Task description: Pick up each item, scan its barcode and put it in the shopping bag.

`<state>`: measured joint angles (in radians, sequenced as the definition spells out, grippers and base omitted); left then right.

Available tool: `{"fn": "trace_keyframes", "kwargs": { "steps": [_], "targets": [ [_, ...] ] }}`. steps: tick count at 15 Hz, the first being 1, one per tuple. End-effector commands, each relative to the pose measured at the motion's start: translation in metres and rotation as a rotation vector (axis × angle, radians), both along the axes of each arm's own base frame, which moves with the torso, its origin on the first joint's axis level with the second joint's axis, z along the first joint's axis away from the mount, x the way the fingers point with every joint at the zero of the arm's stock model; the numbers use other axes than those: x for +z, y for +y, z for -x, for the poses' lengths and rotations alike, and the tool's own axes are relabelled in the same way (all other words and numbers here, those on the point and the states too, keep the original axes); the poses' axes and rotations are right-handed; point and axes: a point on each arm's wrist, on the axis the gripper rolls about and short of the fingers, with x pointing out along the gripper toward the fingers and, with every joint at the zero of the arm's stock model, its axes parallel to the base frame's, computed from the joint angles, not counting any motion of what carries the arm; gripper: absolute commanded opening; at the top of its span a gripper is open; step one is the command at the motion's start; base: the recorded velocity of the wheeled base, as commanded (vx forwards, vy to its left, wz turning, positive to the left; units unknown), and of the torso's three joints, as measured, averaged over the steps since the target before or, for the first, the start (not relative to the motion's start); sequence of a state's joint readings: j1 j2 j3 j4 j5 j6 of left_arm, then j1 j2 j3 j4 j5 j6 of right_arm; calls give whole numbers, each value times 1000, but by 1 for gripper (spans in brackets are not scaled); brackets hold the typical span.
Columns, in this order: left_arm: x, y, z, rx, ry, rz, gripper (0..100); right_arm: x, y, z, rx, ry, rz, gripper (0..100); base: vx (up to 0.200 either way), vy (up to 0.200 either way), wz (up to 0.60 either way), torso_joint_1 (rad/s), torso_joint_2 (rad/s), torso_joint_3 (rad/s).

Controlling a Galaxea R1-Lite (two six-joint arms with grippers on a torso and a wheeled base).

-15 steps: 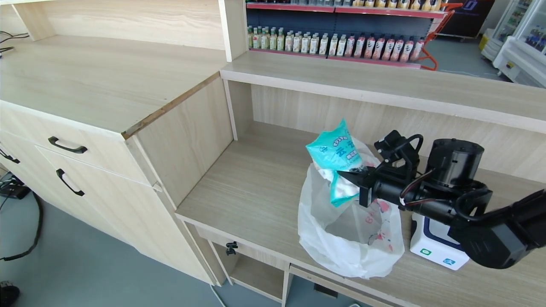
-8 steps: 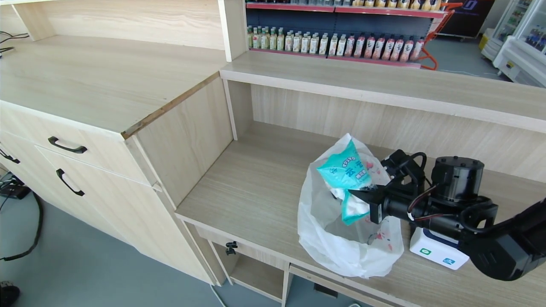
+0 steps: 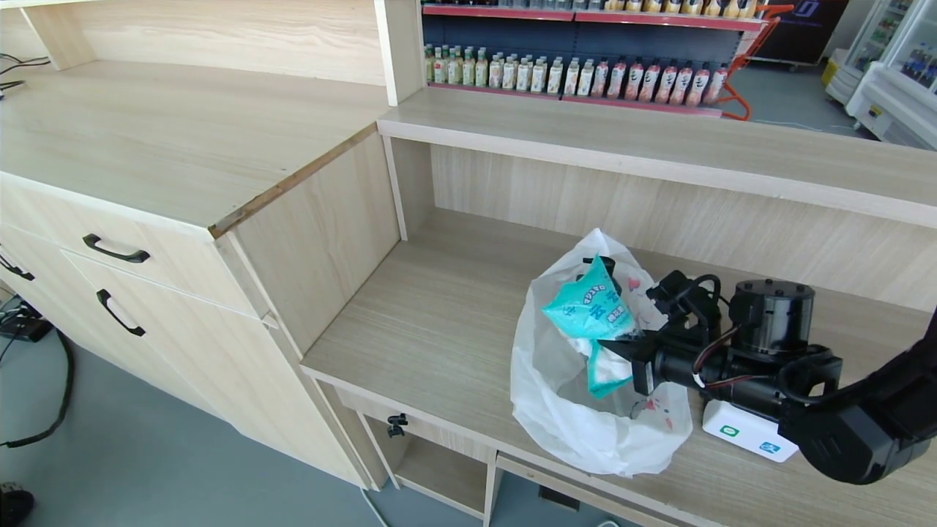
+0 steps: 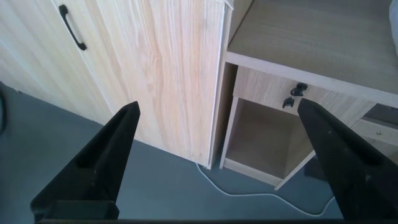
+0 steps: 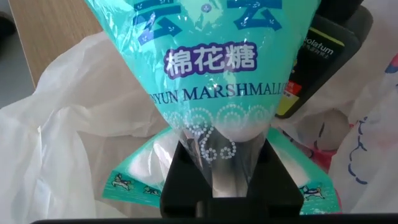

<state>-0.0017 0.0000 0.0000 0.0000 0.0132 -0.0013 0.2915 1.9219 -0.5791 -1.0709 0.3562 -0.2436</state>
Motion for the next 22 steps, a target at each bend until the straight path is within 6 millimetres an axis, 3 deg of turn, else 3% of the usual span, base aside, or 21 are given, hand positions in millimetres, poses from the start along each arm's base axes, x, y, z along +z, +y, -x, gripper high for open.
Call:
{"fn": "trace_keyframes", "kwargs": {
  "steps": [1,8,9,13,15,18,20,22],
  "targets": [
    [0,0,0,1,2,0,100,3,0,-1,5,-26,7,0,0,0,0,0,0,0],
    [0,0,0,1,2,0,100,7,3,-1,21,-43,4,0,0,0,0,0,0,0],
    [0,0,0,1,2,0,100,7,3,-1,23,-44,5,100,0,0,0,0,0,0],
    [0,0,0,1,2,0,100,11,7,2,44,-78,29,100,0,0,0,0,0,0],
    [0,0,0,1,2,0,100,22,11,3,58,-120,17,100,0,0,0,0,0,0],
    [0,0,0,1,2,0,100,79,10,18,76,-329,42,100,0,0,0,0,0,0],
    [0,0,0,1,2,0,100,130,-6,36,47,-503,125,100,0,0,0,0,0,0],
    [0,0,0,1,2,0,100,173,-20,55,13,-571,137,100,0,0,0,0,0,0]
  ]
}}
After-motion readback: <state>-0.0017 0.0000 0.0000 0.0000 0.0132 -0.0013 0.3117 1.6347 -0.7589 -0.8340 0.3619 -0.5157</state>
